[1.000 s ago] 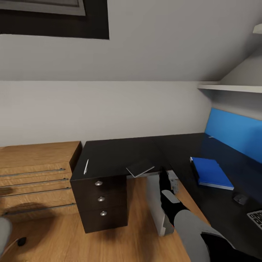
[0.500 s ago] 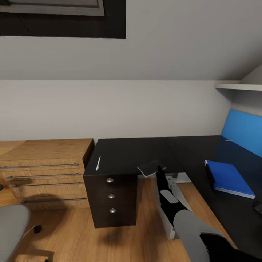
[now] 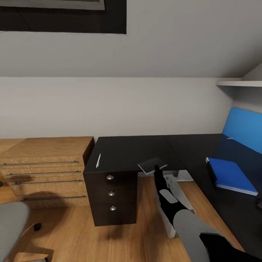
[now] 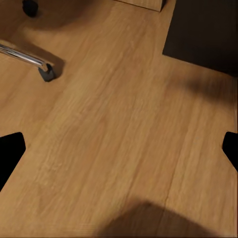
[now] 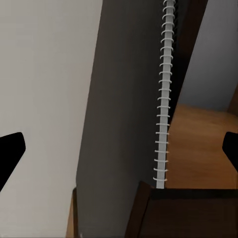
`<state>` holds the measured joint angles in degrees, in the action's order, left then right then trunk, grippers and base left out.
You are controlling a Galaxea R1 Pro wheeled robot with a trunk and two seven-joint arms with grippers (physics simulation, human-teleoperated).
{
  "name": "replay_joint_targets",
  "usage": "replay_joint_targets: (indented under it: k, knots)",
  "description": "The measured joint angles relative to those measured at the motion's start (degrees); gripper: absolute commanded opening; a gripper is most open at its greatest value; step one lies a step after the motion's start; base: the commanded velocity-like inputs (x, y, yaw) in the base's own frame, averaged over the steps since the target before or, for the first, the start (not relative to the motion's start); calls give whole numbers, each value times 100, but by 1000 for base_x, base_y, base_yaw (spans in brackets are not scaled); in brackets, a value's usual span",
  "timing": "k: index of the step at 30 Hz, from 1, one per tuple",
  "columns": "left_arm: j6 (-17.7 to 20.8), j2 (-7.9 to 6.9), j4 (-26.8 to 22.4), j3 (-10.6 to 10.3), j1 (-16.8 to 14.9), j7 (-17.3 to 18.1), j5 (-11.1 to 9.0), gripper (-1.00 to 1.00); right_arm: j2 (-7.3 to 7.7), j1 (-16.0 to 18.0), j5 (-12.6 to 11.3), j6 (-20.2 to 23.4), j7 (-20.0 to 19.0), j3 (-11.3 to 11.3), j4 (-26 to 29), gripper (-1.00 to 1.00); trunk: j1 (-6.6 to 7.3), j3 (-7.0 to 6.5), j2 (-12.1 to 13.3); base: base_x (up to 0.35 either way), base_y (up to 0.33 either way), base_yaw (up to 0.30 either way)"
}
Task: In the bedroom, organize the workspace by keeping the computer under the desk, ensuring the monitor is on the desk, placing the keyboard on the desk next to the monitor, placing the mouse on the desk next to the keyboard, moving the folder from the swivel chair onto the desk next to the mouse, stacking the notebook on top of the folder with the pen on top of the notebook, and positioning the swivel chair next to the desk.
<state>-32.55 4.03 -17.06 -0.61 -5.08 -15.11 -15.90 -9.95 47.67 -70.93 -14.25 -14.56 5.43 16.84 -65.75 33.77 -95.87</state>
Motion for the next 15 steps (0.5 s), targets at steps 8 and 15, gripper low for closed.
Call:
replay_joint_targets:
  k: [8,15]
  knots:
    - [2392,-33,-2061,-4,8,-15,45,100,0,-1,-1,64,-3,0,2,100,-176,143,-321,0,0,0]
    - [5840,-71,-5757,1,864,35,21,100,0,-7,0,82,-17,1,11,100,-242,200,-443,0,0,0]
